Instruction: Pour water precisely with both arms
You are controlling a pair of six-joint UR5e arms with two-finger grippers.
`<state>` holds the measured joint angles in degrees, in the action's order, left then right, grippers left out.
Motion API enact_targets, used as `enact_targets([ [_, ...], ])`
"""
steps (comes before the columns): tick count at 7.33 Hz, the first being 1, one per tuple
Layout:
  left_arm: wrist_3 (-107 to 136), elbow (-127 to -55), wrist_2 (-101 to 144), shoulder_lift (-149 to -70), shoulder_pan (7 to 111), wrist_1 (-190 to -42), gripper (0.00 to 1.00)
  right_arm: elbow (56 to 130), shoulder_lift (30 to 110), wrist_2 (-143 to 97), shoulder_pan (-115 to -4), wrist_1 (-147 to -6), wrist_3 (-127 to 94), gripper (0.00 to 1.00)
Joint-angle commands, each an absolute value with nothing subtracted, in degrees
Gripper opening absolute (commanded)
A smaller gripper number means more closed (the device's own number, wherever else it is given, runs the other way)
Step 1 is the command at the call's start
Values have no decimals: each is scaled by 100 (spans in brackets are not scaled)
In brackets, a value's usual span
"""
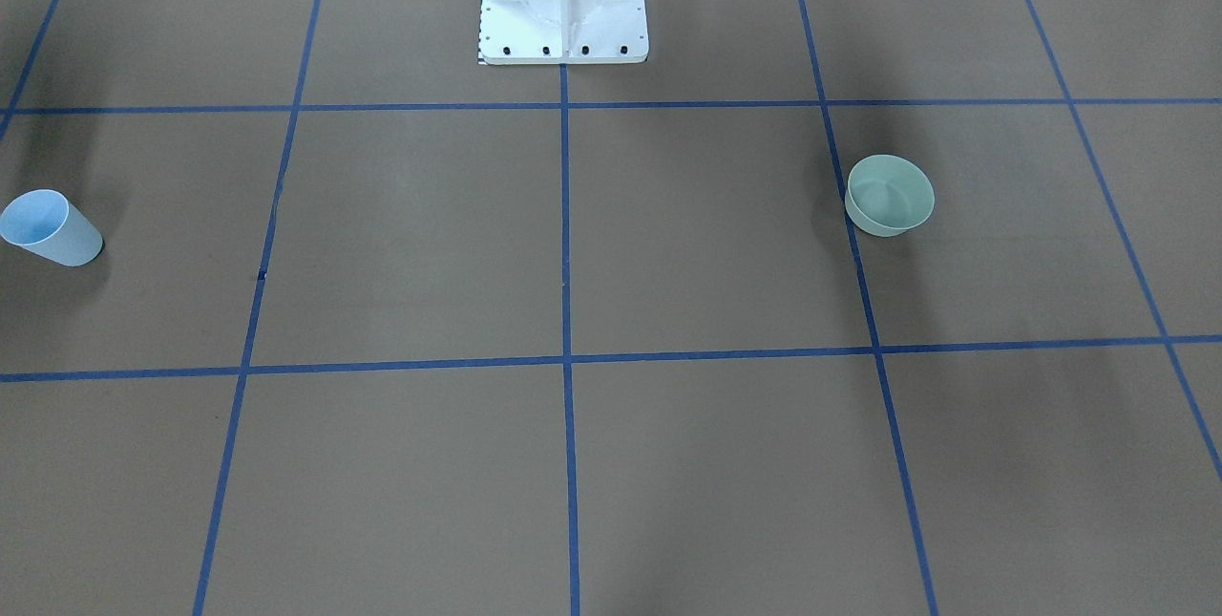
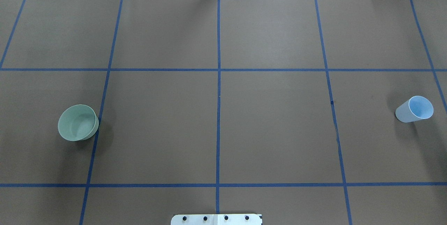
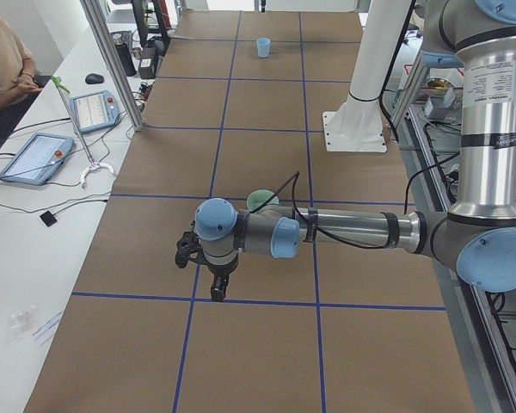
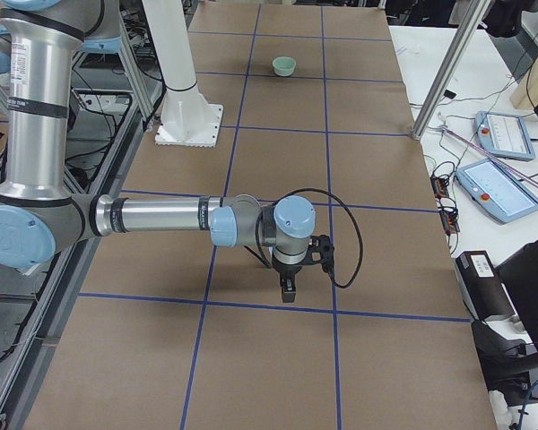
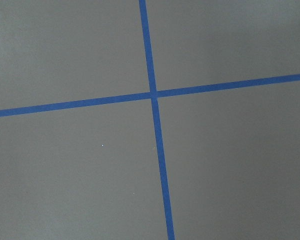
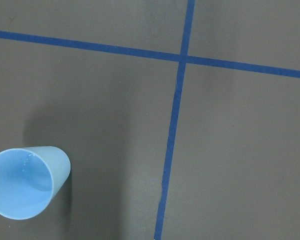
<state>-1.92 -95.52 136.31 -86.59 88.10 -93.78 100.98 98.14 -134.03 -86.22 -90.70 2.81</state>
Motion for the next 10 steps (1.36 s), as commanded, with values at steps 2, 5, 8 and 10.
enact_targets([
  [2,-176,-9686,13632,-8613,8763,-9369,100,10116,9835,-13403,-8631,-9079,281,100],
  [5,-106,-9756,13632,-8779,8763,-9517,100,10090,9354,-13360,-8622,-8904,237,100],
  [8,-114,-9528,13649,-9157,8754,-10668,100,10081,9141,-13025,-8640,-8754,281,100],
  [10,25,-9597,13658,-9246,8754,-10705,100,10011,9150,-13034,-8631,-8343,272,100],
])
